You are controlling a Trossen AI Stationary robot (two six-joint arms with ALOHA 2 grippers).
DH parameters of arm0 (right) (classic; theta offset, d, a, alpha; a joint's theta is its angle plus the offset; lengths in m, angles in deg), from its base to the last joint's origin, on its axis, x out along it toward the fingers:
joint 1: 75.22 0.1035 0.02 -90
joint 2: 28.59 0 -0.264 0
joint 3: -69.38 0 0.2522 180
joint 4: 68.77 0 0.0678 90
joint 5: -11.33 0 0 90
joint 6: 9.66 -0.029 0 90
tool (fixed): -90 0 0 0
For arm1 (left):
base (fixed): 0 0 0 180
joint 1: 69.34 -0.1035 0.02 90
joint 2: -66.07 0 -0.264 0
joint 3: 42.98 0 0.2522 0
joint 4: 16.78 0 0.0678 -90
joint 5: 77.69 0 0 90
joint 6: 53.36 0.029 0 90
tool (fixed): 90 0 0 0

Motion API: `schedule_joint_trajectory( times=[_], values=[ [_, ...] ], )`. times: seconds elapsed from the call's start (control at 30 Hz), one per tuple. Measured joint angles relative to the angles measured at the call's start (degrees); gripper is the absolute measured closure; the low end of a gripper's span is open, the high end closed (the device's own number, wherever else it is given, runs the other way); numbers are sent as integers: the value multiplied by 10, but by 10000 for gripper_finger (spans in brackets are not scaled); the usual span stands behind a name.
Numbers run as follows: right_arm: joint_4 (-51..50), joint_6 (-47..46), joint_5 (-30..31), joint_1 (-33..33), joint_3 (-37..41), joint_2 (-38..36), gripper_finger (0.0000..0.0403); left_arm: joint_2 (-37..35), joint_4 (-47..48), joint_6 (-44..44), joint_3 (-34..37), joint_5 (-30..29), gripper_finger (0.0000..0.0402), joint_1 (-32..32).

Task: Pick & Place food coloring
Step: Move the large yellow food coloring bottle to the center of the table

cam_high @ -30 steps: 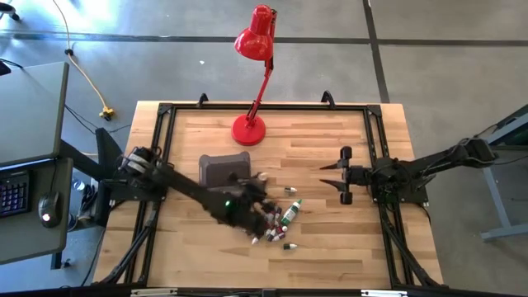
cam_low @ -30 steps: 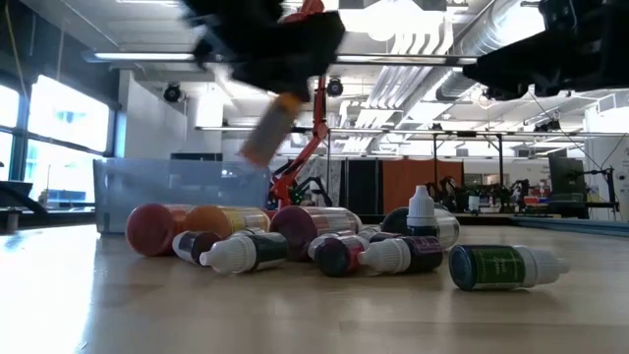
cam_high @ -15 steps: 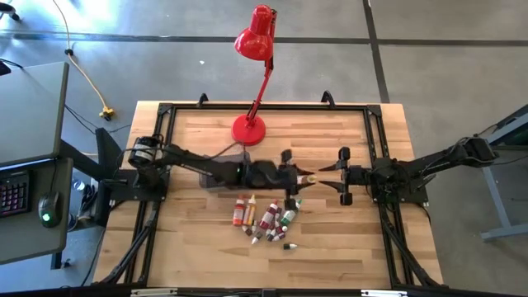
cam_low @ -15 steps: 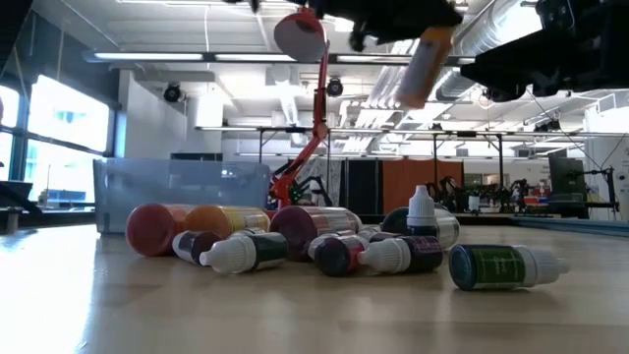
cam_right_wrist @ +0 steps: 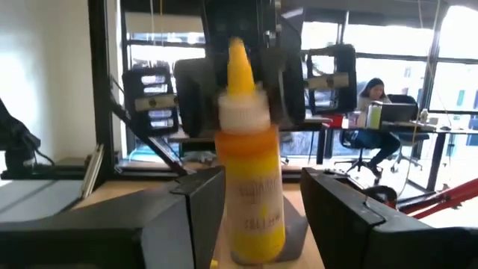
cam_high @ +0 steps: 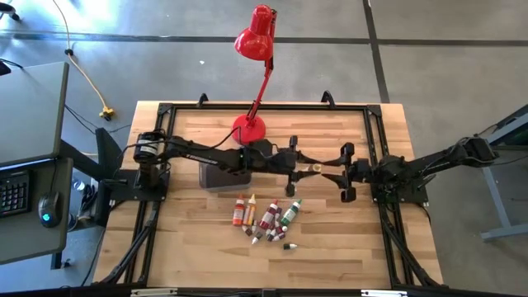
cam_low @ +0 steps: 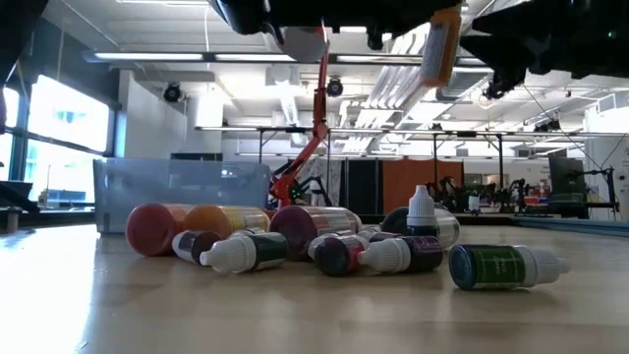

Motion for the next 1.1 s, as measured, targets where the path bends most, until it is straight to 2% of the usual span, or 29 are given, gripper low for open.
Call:
schedule_joint_trajectory(
  times=[0.27, 0.53, 0.67, 0.97, 1.1],
  values=[
    [6, -3, -6, -25, 0, 0, 233, -1, -23, 3, -1, 25, 299, -5],
    [9, -52, -98, -64, 0, 32, 232, -1, -17, -12, -1, 26, 299, -5],
    [9, -52, -118, -66, 0, 62, 232, -1, -13, -17, -1, 26, 299, -5],
    [42, -36, -118, -68, 0, 71, 232, -1, 7, -33, -1, 26, 299, -5],
    [49, -5, -63, -68, 0, 70, 233, -1, 7, -33, -1, 24, 299, -5]
  ],
)
